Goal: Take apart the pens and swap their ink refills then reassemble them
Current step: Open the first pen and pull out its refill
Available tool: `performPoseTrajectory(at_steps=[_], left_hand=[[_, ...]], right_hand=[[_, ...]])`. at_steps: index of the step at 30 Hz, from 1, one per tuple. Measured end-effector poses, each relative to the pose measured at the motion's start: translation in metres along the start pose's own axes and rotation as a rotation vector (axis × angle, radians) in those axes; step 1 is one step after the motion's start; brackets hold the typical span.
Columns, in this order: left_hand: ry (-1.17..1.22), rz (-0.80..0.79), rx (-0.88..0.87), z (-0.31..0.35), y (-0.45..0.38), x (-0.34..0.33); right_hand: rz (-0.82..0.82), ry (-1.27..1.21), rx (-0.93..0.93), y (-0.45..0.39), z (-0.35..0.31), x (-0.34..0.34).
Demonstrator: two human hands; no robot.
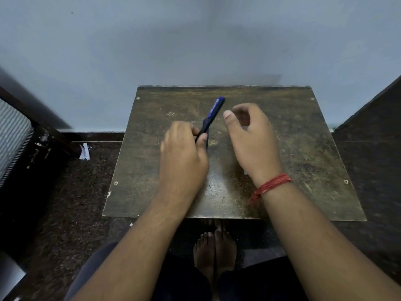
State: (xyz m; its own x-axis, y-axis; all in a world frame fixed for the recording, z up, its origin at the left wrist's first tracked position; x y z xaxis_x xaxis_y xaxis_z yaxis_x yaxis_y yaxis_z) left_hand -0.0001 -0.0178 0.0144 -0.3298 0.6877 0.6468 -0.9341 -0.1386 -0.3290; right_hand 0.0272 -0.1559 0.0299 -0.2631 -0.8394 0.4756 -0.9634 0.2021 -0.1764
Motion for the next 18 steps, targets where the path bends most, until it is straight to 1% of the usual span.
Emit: performPoseTrajectory(at_steps=[4,6,10,14,18], left_hand=[[0.106,-0.115,-0.034,0.012,0.009,-0.006],[0.144,-0.151,-0.043,0.015,0.011,-0.008],[0.19,-0.18,-0.012,0.016,0.011,-0.007],[0.26,-0.215,0.06,0.016,0.011,-0.005],[0.294,-0.261,0.093,0.02,0.008,-0.005]], right_hand=[[-0.087,-0.483,-0.245,-0.002,0.002,0.001],[-0.118,-0.586,-0.291,-0.002,0.003,0.001],[-0.169,-0.681,-0.325,0.0,0.001,-0.003],[-0.137,-0.689,-0.322,-0.001,0.002,-0.001],[-0.152,-0.729,-0.339,0.001,0.002,0.001]])
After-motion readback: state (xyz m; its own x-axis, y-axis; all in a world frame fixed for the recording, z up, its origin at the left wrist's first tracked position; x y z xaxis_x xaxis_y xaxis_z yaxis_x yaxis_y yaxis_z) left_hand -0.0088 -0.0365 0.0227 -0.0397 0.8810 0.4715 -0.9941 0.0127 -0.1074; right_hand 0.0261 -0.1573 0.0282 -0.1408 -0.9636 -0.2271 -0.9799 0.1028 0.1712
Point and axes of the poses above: each hand's wrist, its own y-axis away from the middle knuckle, its own x-axis out of the back of the hand, z = x × y, the point moved 1 cm from there along -y, towards the middle knuckle, and after that the axes turned 1 degree about y, right-handed, at the moved point
